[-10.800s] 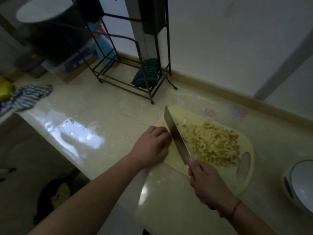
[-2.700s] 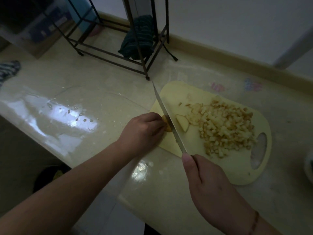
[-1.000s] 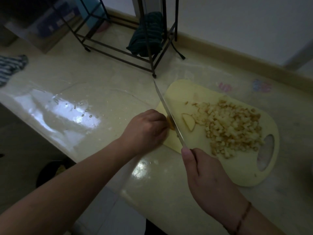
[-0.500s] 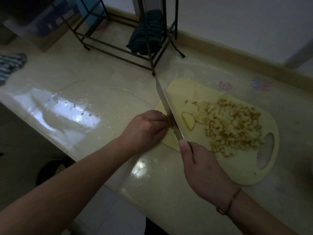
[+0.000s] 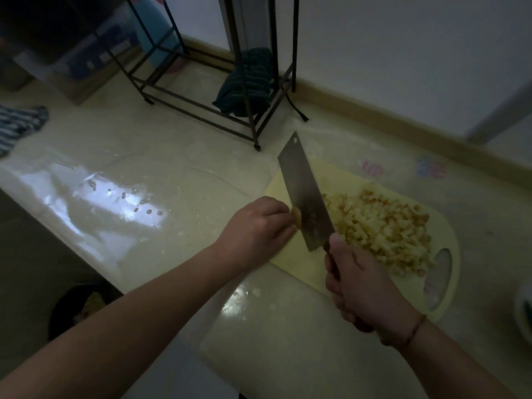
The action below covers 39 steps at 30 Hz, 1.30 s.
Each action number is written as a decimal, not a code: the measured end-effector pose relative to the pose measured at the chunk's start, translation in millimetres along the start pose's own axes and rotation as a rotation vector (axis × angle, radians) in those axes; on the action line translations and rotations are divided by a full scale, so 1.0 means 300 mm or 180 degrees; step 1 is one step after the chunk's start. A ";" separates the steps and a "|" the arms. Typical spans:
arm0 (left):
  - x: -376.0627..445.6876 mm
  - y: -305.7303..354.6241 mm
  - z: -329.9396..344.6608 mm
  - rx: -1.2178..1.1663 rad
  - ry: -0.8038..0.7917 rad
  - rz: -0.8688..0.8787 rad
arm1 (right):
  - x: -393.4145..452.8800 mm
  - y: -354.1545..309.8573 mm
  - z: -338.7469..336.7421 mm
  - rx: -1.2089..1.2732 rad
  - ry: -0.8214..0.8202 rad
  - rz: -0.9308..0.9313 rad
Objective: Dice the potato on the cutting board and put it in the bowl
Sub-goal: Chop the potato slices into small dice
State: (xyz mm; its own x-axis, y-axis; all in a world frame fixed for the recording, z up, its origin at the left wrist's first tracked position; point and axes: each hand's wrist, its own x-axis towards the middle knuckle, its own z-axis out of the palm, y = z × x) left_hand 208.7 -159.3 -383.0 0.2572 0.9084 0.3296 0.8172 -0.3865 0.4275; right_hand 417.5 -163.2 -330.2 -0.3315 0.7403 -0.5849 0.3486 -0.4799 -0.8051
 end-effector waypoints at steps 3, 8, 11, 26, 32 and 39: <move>0.046 -0.003 0.004 -0.0006 0.0056 -0.0001 | 0.038 -0.019 0.009 0.0123 -0.0019 0.0015; 0.092 -0.033 -0.014 0.0153 0.0068 -0.0126 | 0.080 -0.044 0.041 -0.0264 0.0054 -0.0354; 0.107 -0.037 -0.026 0.0139 0.0031 -0.0267 | 0.055 -0.031 0.049 -0.0604 0.0225 -0.0620; 0.001 0.102 -0.251 -0.0242 0.0692 0.0348 | -0.160 0.024 -0.014 -0.1088 0.0619 -0.1186; 0.150 0.038 -0.149 0.0366 -0.0963 0.1303 | -0.206 -0.019 -0.076 -0.0444 0.0734 -0.0533; 0.270 -0.004 -0.069 0.1122 -0.1300 0.2576 | -0.255 -0.025 -0.078 -0.0190 0.1203 -0.0026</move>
State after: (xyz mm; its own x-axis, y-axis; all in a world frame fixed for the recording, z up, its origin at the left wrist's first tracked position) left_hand 217.9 -88.6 -339.3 0.9141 0.3998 0.0672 0.4049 -0.9091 -0.0985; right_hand 460.8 -205.4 -277.0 0.0083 0.8707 -0.4917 0.4014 -0.4533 -0.7959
